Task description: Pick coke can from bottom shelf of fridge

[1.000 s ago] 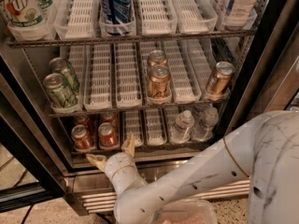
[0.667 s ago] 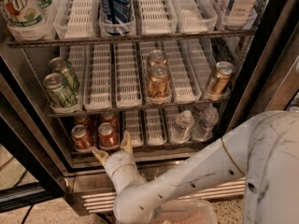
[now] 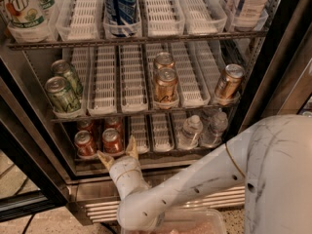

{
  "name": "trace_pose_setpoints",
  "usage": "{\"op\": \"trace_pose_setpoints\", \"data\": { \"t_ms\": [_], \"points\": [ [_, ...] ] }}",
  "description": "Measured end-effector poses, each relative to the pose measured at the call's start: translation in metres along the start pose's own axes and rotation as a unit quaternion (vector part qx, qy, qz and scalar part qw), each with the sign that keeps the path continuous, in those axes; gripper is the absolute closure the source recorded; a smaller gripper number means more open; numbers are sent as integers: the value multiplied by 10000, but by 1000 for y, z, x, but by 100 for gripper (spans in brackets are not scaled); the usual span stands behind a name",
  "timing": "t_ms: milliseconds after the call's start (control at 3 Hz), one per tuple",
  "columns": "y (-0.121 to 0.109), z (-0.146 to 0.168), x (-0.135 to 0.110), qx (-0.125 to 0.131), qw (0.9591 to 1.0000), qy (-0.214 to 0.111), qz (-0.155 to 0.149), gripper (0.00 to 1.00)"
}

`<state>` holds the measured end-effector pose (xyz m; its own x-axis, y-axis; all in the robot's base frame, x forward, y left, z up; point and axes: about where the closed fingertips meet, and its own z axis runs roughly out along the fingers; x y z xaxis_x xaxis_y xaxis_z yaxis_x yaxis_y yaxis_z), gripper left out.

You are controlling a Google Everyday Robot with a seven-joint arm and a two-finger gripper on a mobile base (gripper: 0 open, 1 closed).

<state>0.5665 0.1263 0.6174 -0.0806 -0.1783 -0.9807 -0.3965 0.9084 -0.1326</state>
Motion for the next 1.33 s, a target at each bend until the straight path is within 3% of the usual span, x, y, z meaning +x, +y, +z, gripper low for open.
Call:
{"op": "trace_pose_setpoints", "data": {
  "t_ms": [1000,1333],
  "points": [
    [-2,14,10,234,9997,-113,-9,36],
    [4,18,15,186,9996,-194,-18,35]
  ]
}}
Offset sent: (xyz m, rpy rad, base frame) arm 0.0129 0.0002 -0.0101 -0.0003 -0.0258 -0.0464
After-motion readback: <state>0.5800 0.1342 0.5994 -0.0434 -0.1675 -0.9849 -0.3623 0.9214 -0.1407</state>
